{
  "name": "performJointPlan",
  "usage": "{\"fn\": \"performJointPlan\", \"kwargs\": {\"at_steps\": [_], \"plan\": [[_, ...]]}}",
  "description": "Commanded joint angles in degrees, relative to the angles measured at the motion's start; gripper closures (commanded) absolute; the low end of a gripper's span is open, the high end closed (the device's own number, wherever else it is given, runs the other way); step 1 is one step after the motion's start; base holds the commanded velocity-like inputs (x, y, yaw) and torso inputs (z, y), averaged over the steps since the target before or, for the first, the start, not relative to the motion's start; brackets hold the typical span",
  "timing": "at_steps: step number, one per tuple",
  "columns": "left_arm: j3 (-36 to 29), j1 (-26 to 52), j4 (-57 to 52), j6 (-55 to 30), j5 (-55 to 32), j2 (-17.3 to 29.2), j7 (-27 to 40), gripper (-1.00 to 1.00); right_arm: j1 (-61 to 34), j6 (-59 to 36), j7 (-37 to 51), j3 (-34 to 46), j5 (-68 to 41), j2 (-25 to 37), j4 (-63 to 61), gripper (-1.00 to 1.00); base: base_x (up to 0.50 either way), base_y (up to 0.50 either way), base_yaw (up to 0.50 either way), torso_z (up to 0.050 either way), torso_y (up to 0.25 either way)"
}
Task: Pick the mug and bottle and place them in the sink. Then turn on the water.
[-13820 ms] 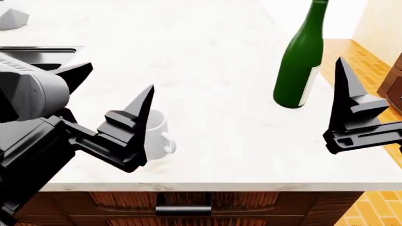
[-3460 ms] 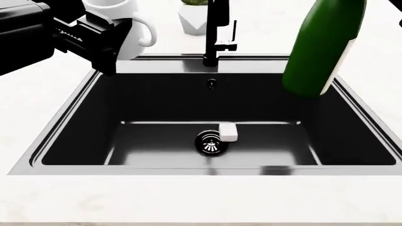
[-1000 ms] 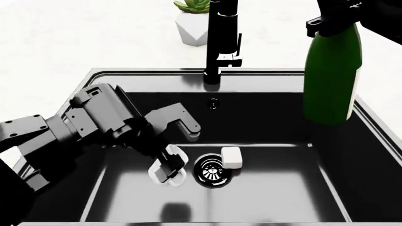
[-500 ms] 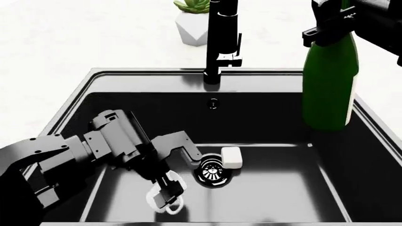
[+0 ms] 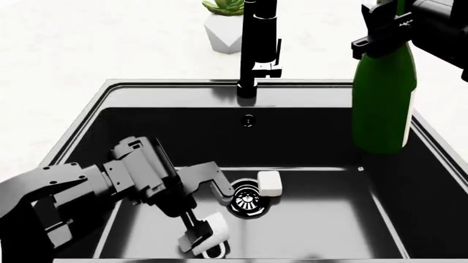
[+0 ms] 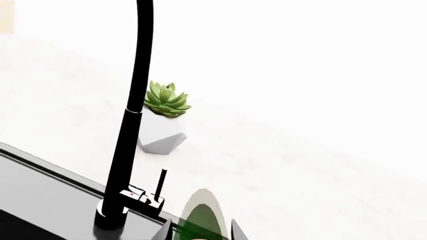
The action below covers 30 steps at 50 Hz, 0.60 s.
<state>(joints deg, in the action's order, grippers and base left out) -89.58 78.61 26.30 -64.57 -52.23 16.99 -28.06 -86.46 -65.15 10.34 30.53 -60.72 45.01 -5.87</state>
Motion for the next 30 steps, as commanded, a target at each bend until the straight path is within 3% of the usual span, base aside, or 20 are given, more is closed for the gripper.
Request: {"fn": "performJointPlan", "kwargs": {"at_steps": [1,15,24,30], "plan": [[1.0,1.5,-2.1,-1.8,-1.0,1.0,1.5,-1.0,-0.7,-0.1,-0.1,-0.4,1.0,0.3,-0.3,1.0,0.0,0.0,0.0,0.0,0.01],[13.5,10.2,-14.3,-9.7,-10.5,9.4,12.0,-1.0,0.6,-0.6,0.3,1.2,1.3,0.3,-1.8,1.0,0.0,0.0,0.0,0.0,0.0],[27.4,10.4,-24.4,-15.4,-25.4,19.9,27.3,-1.0,3.9,-0.2,0.9,4.2,2.7,-0.5,-3.6,1.0,0.0,0.0,0.0,0.001,0.001],[32.4,10.5,-28.1,-16.3,-32.8,25.2,34.1,-1.0,7.3,0.4,1.6,5.7,2.9,-0.4,-5.8,1.0,0.0,0.0,0.0,0.0,0.0]]}}
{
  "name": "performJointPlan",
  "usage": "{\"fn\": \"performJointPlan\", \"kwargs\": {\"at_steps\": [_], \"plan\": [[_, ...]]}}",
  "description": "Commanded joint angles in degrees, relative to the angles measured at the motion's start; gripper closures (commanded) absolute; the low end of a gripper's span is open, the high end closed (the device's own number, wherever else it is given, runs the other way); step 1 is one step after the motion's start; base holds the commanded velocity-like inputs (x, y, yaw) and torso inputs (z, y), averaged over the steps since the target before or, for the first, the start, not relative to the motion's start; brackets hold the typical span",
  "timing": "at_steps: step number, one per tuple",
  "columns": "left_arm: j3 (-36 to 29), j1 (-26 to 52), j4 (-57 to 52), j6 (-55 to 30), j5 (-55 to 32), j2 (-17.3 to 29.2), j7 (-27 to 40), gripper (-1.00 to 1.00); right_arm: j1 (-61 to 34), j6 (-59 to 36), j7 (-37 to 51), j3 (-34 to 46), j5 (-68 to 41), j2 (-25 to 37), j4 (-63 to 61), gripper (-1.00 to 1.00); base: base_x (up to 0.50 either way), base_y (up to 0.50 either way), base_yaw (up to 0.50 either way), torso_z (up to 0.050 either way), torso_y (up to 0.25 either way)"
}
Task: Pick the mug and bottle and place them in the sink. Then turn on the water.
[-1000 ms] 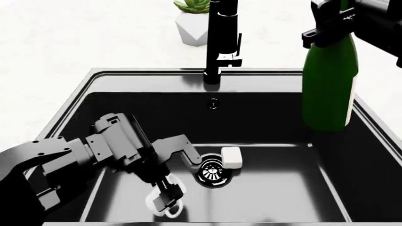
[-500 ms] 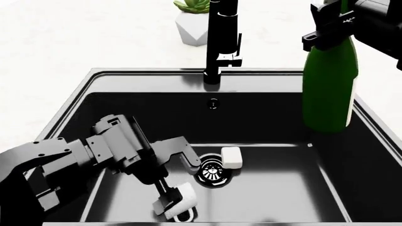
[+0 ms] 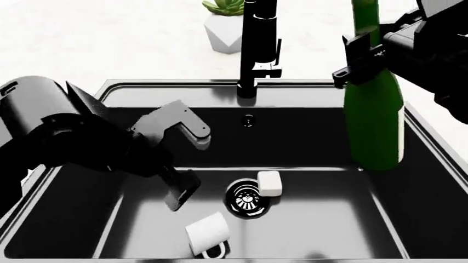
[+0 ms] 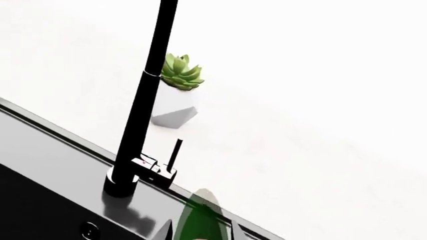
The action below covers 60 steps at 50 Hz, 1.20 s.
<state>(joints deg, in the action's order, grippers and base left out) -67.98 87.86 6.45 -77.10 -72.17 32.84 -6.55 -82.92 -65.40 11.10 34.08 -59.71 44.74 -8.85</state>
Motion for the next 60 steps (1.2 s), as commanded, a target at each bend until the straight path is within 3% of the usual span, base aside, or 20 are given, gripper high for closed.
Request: {"fn": "performJointPlan", "kwargs": {"at_steps": [1,18,37,60], "plan": [[11.3,1.4,-8.6,-4.0,-13.8,9.9,13.5,-1.0,4.4,0.9,0.9,2.4,2.1,0.0,-3.0,1.0,0.0,0.0,0.0,0.0,0.0],[19.3,6.8,-4.4,-0.8,-33.4,15.1,29.4,-1.0,9.2,9.0,-3.5,10.3,12.2,2.3,-6.1,1.0,0.0,0.0,0.0,0.0,0.001],[19.7,7.8,-5.5,-0.1,-33.1,16.1,28.7,-1.0,6.6,14.7,-18.1,19.9,19.6,7.2,-15.4,1.0,0.0,0.0,0.0,0.001,0.001],[19.1,8.3,-6.2,-0.1,-33.0,16.6,28.2,-1.0,1.9,14.0,-25.6,27.7,26.5,6.9,-20.0,1.0,0.0,0.0,0.0,0.0,0.0]]}}
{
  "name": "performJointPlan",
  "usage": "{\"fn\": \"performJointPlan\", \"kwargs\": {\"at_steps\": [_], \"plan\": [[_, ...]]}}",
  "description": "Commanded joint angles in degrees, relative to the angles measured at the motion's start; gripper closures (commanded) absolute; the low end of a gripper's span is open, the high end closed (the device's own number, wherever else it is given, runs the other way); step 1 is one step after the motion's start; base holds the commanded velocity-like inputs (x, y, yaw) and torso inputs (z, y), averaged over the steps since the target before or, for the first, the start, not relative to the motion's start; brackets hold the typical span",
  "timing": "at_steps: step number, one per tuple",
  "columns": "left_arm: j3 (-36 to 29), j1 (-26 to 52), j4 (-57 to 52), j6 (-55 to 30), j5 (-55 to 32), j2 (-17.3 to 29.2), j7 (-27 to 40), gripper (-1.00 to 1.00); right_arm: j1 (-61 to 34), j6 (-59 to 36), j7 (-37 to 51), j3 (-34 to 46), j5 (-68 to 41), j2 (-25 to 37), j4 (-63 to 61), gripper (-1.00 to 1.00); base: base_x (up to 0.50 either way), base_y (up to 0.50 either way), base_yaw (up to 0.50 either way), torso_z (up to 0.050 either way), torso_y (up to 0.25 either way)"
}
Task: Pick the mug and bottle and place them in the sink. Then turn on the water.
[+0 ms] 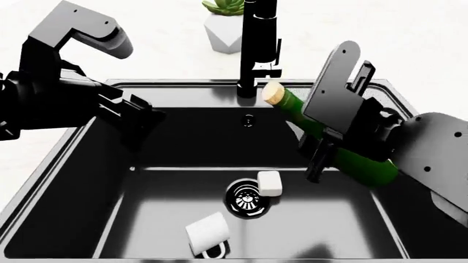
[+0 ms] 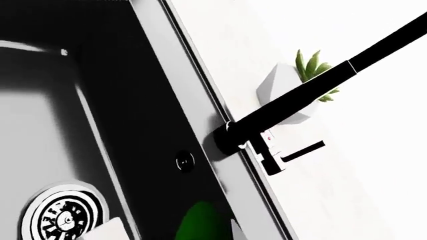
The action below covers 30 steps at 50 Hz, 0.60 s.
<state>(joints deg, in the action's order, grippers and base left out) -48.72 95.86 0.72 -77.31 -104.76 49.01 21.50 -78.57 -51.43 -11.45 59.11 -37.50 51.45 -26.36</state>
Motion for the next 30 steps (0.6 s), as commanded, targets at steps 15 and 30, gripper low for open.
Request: {"fn": "performJointPlan", "kwargs": {"at_steps": [15,30], "plan": [[-0.4,-0.1,-1.2,0.5,0.0,1.1,-0.5,-1.0,-4.6,-2.1,-6.5,8.6,7.5,-5.2,-3.8,1.0,0.0,0.0,0.0,0.001,0.001],[-0.1,-1.7,-3.0,1.8,0.5,2.9,-1.5,-1.0,-5.4,-7.3,-7.1,15.5,10.5,-12.0,-2.3,1.0,0.0,0.0,0.0,0.0,0.001]]}}
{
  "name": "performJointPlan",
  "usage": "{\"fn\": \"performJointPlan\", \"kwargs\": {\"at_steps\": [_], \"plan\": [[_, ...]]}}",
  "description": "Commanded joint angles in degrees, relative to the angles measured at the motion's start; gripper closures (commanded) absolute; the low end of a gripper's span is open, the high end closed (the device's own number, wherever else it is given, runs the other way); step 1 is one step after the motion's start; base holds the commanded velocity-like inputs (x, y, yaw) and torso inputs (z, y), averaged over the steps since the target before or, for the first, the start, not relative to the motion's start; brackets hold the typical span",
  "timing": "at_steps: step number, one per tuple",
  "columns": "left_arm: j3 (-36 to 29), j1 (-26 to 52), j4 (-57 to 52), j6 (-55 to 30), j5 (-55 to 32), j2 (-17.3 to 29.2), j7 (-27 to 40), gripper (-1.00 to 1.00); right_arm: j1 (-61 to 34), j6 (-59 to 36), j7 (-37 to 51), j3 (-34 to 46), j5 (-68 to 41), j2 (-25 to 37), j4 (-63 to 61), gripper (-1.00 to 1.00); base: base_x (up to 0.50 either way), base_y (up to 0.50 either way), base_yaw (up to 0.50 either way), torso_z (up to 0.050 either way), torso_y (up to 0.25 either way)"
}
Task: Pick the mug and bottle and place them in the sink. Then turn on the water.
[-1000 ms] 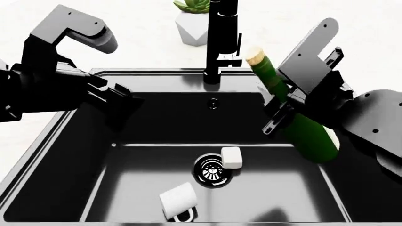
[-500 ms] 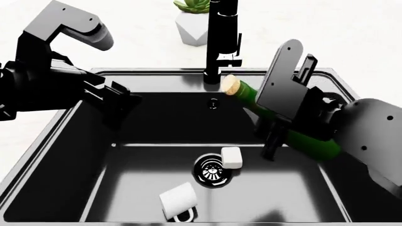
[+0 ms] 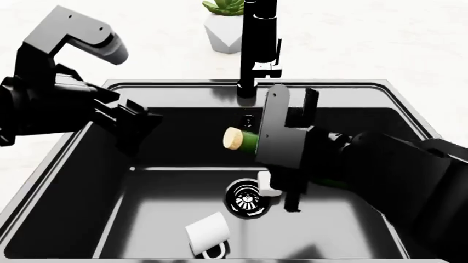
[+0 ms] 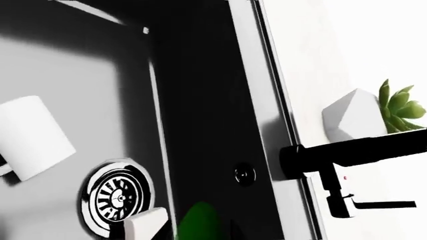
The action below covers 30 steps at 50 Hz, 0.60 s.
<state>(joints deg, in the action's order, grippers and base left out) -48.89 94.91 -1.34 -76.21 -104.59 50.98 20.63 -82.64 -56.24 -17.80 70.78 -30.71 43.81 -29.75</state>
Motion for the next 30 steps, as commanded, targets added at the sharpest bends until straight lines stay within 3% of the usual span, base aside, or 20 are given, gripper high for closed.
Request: {"fn": "performJointPlan", "kwargs": {"at_steps": [1,15,30], "plan": [[0.1,-0.8,-0.9,0.7,0.3,1.0,-0.7,-1.0,-1.4,-2.7,-0.8,4.1,3.7,-4.7,1.3,1.0,0.0,0.0,0.0,0.0,0.0],[0.3,-2.4,-2.5,1.8,-0.8,2.7,-0.5,-1.0,2.0,-0.6,-1.0,10.5,7.6,-11.1,11.5,1.0,0.0,0.0,0.0,0.0,0.001],[-0.2,-3.1,-1.9,2.2,1.7,2.3,-3.1,-1.0,2.1,6.5,-10.2,13.2,6.6,-14.2,22.9,1.0,0.0,0.0,0.0,0.001,0.001]]}}
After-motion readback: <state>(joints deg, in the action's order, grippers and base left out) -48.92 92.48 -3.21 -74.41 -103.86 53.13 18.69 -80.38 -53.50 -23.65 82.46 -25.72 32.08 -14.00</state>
